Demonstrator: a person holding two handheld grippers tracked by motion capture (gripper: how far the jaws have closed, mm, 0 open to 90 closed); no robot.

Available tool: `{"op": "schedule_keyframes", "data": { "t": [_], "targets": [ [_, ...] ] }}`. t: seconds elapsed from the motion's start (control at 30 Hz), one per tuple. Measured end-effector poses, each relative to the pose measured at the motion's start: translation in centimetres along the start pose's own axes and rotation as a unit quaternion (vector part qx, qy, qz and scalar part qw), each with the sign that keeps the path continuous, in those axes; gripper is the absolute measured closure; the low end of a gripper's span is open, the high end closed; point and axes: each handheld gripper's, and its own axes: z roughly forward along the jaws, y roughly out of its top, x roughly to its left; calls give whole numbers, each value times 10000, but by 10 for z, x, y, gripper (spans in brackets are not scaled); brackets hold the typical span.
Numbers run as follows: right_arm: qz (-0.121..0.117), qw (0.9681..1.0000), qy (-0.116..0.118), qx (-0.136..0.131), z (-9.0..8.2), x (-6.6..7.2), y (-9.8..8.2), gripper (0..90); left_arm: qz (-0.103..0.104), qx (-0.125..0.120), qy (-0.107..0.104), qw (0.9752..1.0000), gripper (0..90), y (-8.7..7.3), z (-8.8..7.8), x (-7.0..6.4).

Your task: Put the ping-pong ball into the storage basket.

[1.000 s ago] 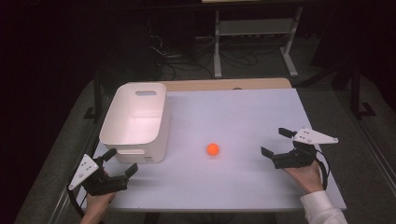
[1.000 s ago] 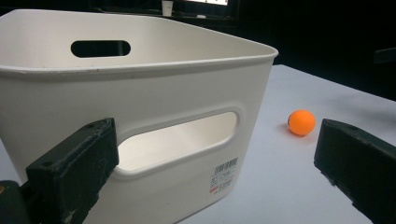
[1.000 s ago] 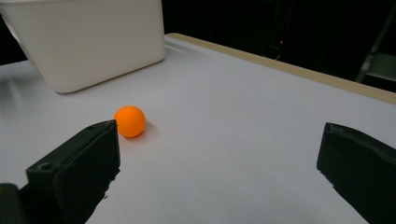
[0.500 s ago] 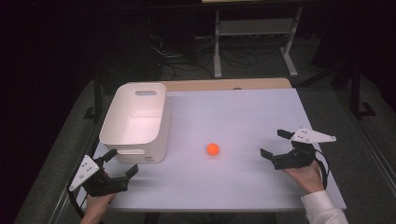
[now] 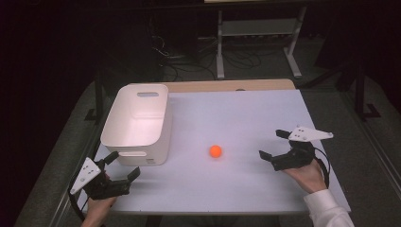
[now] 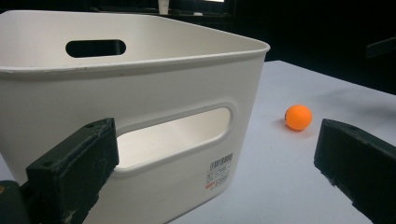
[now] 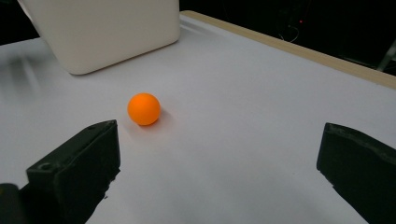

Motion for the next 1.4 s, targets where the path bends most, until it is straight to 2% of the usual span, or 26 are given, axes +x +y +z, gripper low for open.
{"op": "schedule_keyframes", "data": {
  "t": [0.33, 0.57, 0.63, 0.67, 0.77, 0.93, 1.37, 1.4],
  "targets": [
    [-136, 9997, 130, 163, 7, 7, 8, 0, 24, 15, -7, 10000, 0, 0, 0, -1],
    [-245, 9993, 207, 181, 10, 10, 15, 0, 59, 31, -13, 10000, 0, 0, 0, 0],
    [-277, 9991, 230, 209, 11, 12, 18, 0, 123, 35, -15, 9999, 0, 0, 0, 0],
    [-314, 9990, 254, 215, 12, 12, 19, 0, 45, 34, -11, 10000, 0, 0, 0, -1],
    [-296, 9988, 297, 263, 14, 14, 21, 0, 55, 31, -15, 10000, 0, 0, 0, -1],
    [-422, 9979, 359, 347, 18, 17, 25, 0, 29, 2, -18, 10000, 0, 0, 0, -1],
    [-567, 9962, 452, 485, 25, 23, 36, 0, 73, 13, -29, 10000, 0, 0, 0, -1],
    [-643, 9956, 475, 485, 27, 24, 37, 0, 86, 20, -29, 10000, 0, 0, 1, -1]
  ]
}}
